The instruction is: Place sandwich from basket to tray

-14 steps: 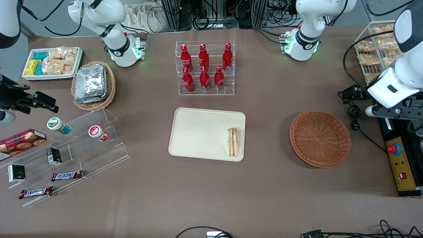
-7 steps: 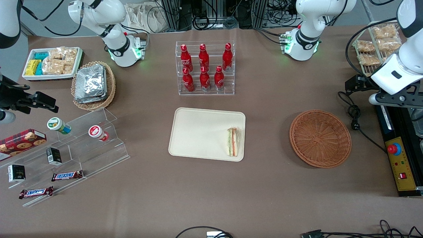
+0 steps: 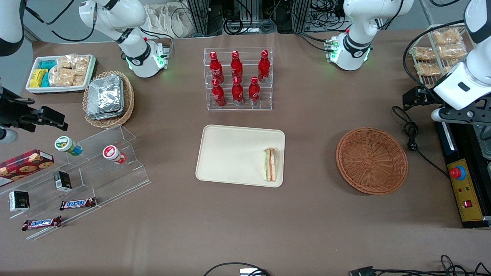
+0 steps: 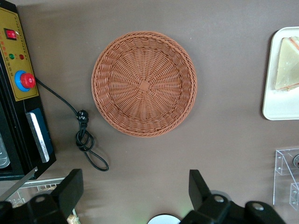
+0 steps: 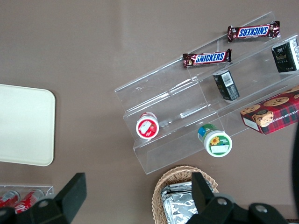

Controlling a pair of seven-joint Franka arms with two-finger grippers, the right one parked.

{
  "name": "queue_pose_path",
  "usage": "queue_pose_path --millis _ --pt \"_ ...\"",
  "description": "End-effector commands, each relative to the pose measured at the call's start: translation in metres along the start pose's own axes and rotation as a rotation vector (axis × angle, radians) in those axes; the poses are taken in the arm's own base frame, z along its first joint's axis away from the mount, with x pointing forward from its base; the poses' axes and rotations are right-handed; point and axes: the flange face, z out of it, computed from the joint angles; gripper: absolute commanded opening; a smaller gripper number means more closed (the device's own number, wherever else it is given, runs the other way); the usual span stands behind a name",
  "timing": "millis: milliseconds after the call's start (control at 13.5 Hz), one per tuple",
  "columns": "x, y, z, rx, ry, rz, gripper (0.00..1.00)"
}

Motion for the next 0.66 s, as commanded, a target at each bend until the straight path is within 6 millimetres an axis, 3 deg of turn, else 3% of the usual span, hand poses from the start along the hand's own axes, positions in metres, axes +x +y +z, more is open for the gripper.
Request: queue_pose_path --millis 0,591 --pt "0.001 -0.0007 -0.0041 -0.006 -0.01 -0.011 1.0" --pt "0.0002 -0.0048 -0.0047 -0.007 -0.009 -0.009 1.0"
